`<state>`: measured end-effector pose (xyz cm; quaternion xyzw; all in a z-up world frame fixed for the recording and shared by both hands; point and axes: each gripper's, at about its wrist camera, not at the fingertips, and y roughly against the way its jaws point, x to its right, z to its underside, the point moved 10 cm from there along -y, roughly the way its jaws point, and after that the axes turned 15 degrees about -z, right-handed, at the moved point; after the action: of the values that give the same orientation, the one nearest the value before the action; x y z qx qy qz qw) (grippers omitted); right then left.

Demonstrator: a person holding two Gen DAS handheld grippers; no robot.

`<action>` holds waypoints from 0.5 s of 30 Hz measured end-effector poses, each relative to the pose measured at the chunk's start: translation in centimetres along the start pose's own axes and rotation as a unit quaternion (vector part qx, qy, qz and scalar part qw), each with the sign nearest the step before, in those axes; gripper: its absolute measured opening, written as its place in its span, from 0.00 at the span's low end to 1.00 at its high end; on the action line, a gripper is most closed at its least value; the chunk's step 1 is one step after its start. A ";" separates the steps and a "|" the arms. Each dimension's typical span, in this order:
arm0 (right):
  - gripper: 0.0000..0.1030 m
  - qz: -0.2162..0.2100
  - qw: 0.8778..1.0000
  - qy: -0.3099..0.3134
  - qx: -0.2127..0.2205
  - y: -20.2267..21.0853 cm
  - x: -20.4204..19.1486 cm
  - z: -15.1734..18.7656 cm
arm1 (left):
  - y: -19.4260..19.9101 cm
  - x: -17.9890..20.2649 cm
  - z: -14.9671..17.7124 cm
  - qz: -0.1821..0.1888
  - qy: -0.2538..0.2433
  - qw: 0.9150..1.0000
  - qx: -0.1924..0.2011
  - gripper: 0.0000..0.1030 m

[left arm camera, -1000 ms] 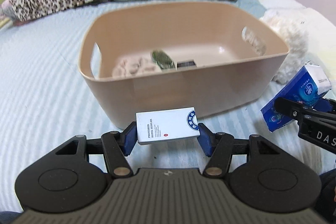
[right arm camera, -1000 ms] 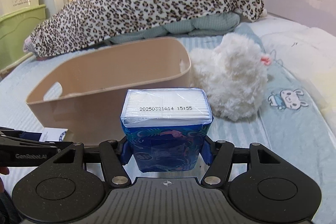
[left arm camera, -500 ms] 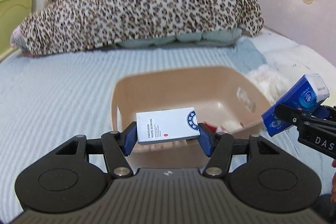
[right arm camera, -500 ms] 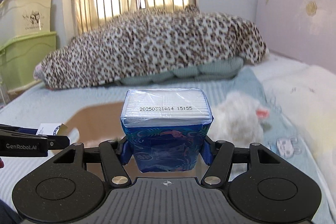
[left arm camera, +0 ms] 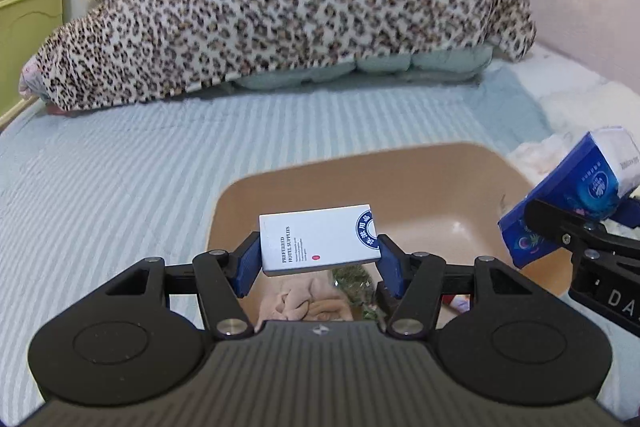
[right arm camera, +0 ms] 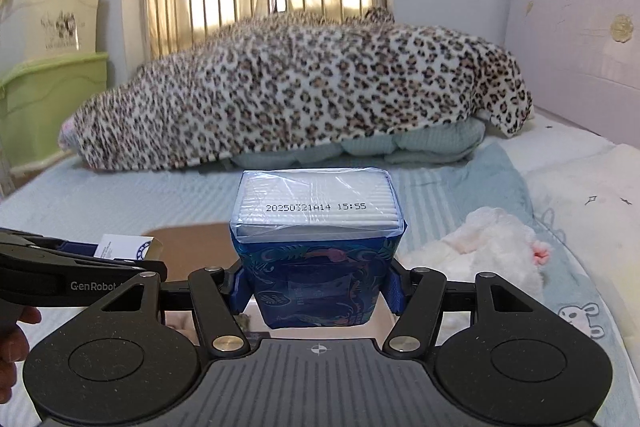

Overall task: Organize objects
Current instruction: 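Lower the white box and blue tissue pack into the basket and open both tools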

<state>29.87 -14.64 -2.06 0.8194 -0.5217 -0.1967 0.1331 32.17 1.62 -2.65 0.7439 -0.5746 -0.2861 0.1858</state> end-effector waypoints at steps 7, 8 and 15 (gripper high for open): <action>0.57 0.004 0.998 0.008 -0.064 -3.5 -0.1 2.3 | -4.3 0.4 2.5 -0.010 -0.019 0.997 -0.074 0.60; 0.57 0.004 0.997 0.008 -0.074 -3.8 -0.2 2.7 | -4.7 0.4 2.8 -0.010 -0.020 0.996 -0.084 0.60; 0.59 0.005 0.993 -0.001 -0.122 -4.7 0.0 4.9 | -5.3 0.3 4.2 0.008 -0.026 0.991 -0.127 0.62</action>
<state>31.40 -12.74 -8.45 0.7944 -0.4979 -0.2589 0.2324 33.53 3.00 -9.16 0.7019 -0.5441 -0.3744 0.2667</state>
